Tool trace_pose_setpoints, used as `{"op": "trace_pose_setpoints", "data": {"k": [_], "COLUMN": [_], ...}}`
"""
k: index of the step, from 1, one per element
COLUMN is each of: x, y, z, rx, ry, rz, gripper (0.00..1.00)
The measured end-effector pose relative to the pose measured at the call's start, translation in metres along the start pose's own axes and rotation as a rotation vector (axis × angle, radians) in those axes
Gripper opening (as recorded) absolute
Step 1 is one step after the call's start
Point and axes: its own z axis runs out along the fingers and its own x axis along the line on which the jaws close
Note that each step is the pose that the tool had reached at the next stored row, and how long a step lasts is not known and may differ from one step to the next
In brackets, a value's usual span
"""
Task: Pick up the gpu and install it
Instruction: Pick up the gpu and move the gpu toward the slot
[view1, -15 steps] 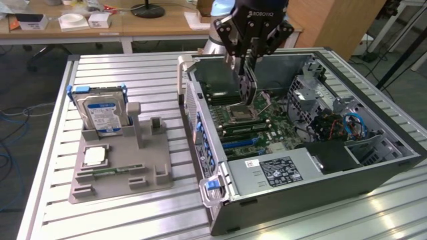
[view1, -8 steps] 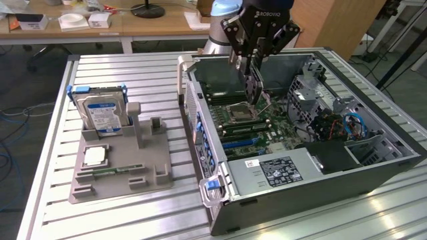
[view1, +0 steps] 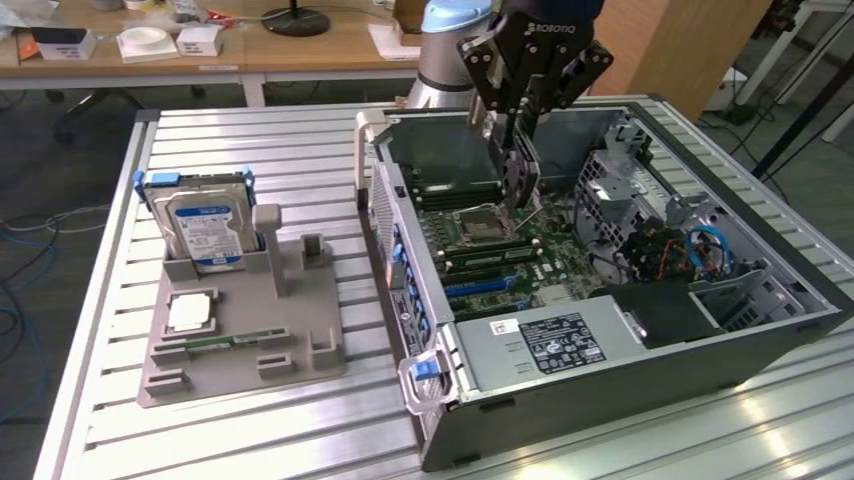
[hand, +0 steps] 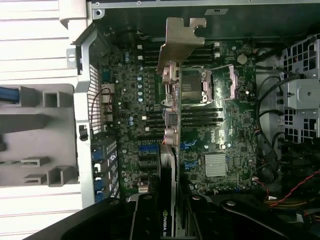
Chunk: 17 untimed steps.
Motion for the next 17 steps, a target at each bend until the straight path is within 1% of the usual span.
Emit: {"op": "trace_pose_setpoints", "data": {"k": [17], "x": [-0.028], "y": [0.0021], "z": [0.0007], "rx": [0.0000], "ry": [0.0000], "rz": [0.000], "gripper": [0.26]}}
